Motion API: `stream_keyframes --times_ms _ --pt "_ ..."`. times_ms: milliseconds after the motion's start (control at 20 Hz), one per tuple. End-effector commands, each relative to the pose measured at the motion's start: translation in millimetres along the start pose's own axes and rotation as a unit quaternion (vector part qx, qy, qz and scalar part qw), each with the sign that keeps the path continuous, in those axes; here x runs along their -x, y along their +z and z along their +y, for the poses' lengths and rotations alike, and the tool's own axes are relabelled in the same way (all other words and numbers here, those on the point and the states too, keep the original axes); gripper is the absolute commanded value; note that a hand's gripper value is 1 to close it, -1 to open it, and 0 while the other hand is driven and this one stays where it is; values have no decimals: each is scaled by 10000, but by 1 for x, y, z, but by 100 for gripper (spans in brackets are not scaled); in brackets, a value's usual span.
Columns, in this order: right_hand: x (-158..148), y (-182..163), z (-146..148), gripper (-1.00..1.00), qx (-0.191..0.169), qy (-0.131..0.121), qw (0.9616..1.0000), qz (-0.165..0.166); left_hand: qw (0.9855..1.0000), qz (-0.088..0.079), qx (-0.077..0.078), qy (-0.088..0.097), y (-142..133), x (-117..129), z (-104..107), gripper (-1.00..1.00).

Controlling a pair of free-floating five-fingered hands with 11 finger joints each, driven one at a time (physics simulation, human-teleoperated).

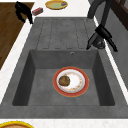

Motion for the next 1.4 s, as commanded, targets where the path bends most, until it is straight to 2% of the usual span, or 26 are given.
stream_keyframes --times_ms 0,300,450,500,550,600,650,700,750,800,900,1050,1200,1250,1300,1350 --pt "4 0 4 -100 -280 -384 9979 -431 10000 0 0 0 0 0 0 0" --pt "6 9 5 -100 -261 -382 9945 -942 10000 0 0 0 0 0 0 0" --pt "13 4 8 -100 -265 -488 9924 -1101 10000 0 0 0 0 0 0 0" --pt "12 3 12 100 -221 -513 9915 -1173 10000 0 0 0 0 0 0 0" --pt "9 8 18 100 8 -356 9926 -1163 10000 0 0 0 0 0 0 0" --pt "8 6 14 100 46 -360 9940 -1030 10000 0 0 0 0 0 0 0" --pt "12 10 16 100 253 -355 9948 -923 10000 0 0 0 0 0 0 0" --pt "17 14 15 100 408 -472 9944 -855 10000 0 0 0 0 0 0 0" --pt "24 9 15 100 445 -646 9921 -983 10000 0 0 0 0 0 0 0" --pt "23 8 6 100 422 -687 9907 -1097 10000 0 0 0 0 0 0 0" --pt "19 12 -5 100 424 -817 9906 -1012 10000 0 0 0 0 0 0 0" --pt "-1 18 -13 100 426 -481 9948 -785 10000 0 0 0 0 0 0 0" --pt "-24 13 -9 100 489 -139 9975 -496 10000 0 0 0 0 0 0 0" --pt "-28 13 -8 100 511 -13 9977 -440 10000 0 0 0 0 0 0 0" --pt "-30 16 -5 100 790 43 9965 -259 10000 0 0 0 0 0 0 0" --pt "-29 16 -6 100 828 24 9963 -247 10000 0 0 0 0 0 0 0"
